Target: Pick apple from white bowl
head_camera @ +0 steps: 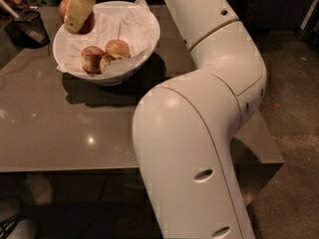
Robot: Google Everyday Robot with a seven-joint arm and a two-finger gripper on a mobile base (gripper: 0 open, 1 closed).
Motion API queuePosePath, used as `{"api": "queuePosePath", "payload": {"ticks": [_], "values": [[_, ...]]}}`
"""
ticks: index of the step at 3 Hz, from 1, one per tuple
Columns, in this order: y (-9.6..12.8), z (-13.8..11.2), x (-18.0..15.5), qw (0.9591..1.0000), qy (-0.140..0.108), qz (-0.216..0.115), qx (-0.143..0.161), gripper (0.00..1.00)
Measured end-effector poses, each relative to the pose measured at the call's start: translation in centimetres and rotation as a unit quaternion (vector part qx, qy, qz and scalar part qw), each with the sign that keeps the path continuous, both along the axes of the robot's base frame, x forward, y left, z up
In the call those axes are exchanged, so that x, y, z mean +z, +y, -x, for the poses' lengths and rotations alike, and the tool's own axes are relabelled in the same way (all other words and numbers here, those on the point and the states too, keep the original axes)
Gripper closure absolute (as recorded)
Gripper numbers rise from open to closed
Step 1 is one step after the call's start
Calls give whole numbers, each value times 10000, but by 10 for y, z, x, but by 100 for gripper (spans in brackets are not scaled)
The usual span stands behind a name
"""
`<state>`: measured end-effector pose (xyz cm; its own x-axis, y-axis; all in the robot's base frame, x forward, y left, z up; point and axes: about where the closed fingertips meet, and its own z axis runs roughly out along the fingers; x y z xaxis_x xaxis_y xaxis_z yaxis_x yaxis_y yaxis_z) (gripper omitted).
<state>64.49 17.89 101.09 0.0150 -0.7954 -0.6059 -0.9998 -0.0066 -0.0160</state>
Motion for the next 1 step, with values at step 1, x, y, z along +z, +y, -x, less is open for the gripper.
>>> {"api": "queuePosePath", "payload": {"ticks": [1], "values": [[9,-7,2,9998,-103,-144,-27,100]]}}
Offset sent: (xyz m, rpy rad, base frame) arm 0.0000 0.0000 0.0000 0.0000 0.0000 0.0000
